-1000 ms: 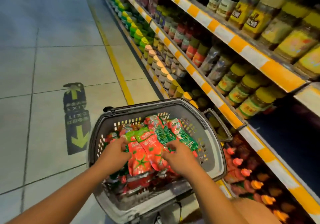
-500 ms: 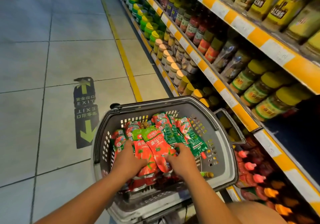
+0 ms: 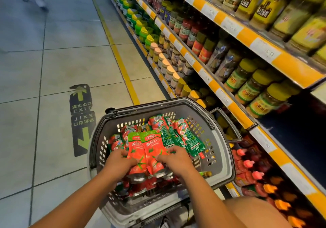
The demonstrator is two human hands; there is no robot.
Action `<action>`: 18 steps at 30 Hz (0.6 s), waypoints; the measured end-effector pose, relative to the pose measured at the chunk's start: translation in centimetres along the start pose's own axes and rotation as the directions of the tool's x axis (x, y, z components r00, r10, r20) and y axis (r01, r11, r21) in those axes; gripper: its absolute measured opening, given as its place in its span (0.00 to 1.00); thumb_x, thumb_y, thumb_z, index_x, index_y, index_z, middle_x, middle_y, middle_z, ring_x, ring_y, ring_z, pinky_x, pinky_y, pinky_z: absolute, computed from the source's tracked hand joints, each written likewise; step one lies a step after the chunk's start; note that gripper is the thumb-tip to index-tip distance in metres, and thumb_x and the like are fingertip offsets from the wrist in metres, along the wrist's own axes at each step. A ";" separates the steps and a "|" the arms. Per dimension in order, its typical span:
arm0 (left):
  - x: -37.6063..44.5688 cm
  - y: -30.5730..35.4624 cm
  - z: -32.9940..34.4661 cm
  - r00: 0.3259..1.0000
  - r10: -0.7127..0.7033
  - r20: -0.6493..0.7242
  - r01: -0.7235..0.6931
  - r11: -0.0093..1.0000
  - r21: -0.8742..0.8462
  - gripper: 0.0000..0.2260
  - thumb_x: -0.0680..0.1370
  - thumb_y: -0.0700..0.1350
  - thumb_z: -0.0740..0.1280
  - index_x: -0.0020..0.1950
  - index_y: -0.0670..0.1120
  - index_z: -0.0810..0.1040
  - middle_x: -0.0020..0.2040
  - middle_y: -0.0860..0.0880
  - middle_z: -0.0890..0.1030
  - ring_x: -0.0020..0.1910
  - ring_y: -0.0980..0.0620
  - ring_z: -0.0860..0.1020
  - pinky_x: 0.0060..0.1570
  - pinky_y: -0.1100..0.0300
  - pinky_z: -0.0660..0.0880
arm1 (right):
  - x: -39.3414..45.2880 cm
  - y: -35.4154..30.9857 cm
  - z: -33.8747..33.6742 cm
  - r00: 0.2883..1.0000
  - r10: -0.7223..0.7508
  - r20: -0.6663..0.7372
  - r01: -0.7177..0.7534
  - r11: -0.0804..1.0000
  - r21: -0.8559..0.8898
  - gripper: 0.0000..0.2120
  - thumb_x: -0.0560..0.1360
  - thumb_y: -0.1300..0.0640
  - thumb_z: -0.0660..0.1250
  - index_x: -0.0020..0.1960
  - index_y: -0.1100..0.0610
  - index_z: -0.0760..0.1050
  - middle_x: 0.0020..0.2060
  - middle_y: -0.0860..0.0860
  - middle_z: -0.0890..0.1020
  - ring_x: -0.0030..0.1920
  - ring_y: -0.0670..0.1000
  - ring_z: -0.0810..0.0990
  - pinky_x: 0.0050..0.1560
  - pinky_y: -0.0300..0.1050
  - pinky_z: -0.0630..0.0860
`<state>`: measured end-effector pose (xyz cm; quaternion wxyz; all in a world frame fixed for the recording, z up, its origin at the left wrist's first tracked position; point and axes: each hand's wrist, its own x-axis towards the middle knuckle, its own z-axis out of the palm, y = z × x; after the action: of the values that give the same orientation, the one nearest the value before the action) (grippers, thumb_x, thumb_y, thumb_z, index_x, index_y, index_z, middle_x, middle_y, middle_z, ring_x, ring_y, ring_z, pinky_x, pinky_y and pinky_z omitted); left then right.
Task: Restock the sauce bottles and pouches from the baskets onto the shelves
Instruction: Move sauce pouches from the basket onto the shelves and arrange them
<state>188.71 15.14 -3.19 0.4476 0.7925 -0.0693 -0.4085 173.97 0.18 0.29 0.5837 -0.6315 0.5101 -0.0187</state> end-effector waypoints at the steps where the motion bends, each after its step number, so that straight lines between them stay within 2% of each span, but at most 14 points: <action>1: -0.2 0.0 -0.3 0.999 -0.013 0.033 0.015 0.998 -0.058 0.08 0.73 0.38 0.78 0.48 0.45 0.82 0.43 0.44 0.87 0.36 0.49 0.86 0.32 0.60 0.77 | -0.2 -0.1 -0.1 1.000 0.001 0.005 -0.001 0.999 0.046 0.16 0.67 0.58 0.81 0.42 0.58 0.73 0.34 0.55 0.78 0.32 0.53 0.76 0.36 0.49 0.73; 3: -0.7 0.3 -0.9 0.994 -0.034 0.104 0.050 0.987 -0.155 0.08 0.74 0.36 0.76 0.52 0.42 0.82 0.43 0.42 0.87 0.40 0.43 0.87 0.33 0.56 0.79 | -0.7 -0.3 -0.3 1.000 0.017 0.011 -0.018 0.991 0.136 0.15 0.68 0.56 0.80 0.42 0.62 0.76 0.34 0.57 0.81 0.33 0.53 0.78 0.36 0.47 0.75; 5: -1.2 0.8 -1.6 0.991 -0.017 0.135 0.045 0.978 -0.206 0.10 0.75 0.35 0.75 0.54 0.41 0.81 0.44 0.40 0.87 0.42 0.39 0.87 0.35 0.53 0.81 | -1.2 -0.7 -0.7 0.999 0.027 0.027 -0.033 0.970 0.243 0.19 0.67 0.54 0.80 0.48 0.68 0.81 0.42 0.61 0.86 0.38 0.55 0.83 0.41 0.49 0.77; 7: -1.7 1.4 -2.2 0.989 0.018 0.146 0.020 0.967 -0.255 0.13 0.74 0.33 0.75 0.57 0.40 0.79 0.46 0.38 0.87 0.44 0.36 0.86 0.42 0.47 0.84 | -1.7 -1.0 -1.1 0.998 0.023 0.065 -0.043 0.940 0.338 0.15 0.68 0.54 0.78 0.47 0.65 0.84 0.45 0.61 0.87 0.40 0.57 0.85 0.43 0.50 0.78; 9: -2.2 2.2 -2.7 0.986 0.061 0.157 -0.010 0.952 -0.304 0.17 0.74 0.31 0.74 0.60 0.41 0.78 0.49 0.38 0.86 0.46 0.36 0.86 0.47 0.43 0.84 | -2.1 -1.3 -1.8 0.997 0.007 0.079 -0.041 0.899 0.437 0.07 0.71 0.55 0.77 0.44 0.58 0.84 0.42 0.57 0.87 0.37 0.56 0.85 0.37 0.48 0.78; 13: -3.6 4.1 -3.5 0.970 0.179 0.166 -0.099 0.911 -0.401 0.20 0.72 0.32 0.76 0.62 0.42 0.78 0.53 0.39 0.86 0.48 0.37 0.86 0.44 0.45 0.84 | -3.2 -2.1 -3.4 0.999 -0.024 0.039 -0.008 0.750 0.661 0.10 0.75 0.61 0.74 0.56 0.59 0.78 0.50 0.60 0.87 0.45 0.59 0.87 0.45 0.57 0.84; 15: -4.4 5.2 -3.7 0.957 0.235 0.167 -0.140 0.886 -0.443 0.20 0.72 0.33 0.76 0.62 0.43 0.77 0.52 0.39 0.86 0.48 0.37 0.86 0.40 0.49 0.84 | -4.3 -2.7 -4.6 0.997 -0.074 0.015 0.039 0.674 0.738 0.09 0.77 0.62 0.71 0.56 0.59 0.77 0.52 0.62 0.86 0.46 0.59 0.86 0.44 0.55 0.82; 18: -5.9 7.0 -3.4 0.935 0.308 0.177 -0.193 0.858 -0.476 0.22 0.71 0.35 0.76 0.63 0.45 0.76 0.53 0.40 0.86 0.50 0.37 0.86 0.41 0.50 0.83 | -6.1 -3.1 -6.6 0.989 -0.142 -0.042 0.121 0.612 0.782 0.06 0.78 0.64 0.68 0.54 0.59 0.76 0.52 0.63 0.84 0.46 0.60 0.84 0.43 0.53 0.78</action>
<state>189.06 16.07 6.53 0.6564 0.5937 -0.1310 -0.4466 168.86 -1.10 8.21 0.8029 -0.3509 0.3966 -0.2736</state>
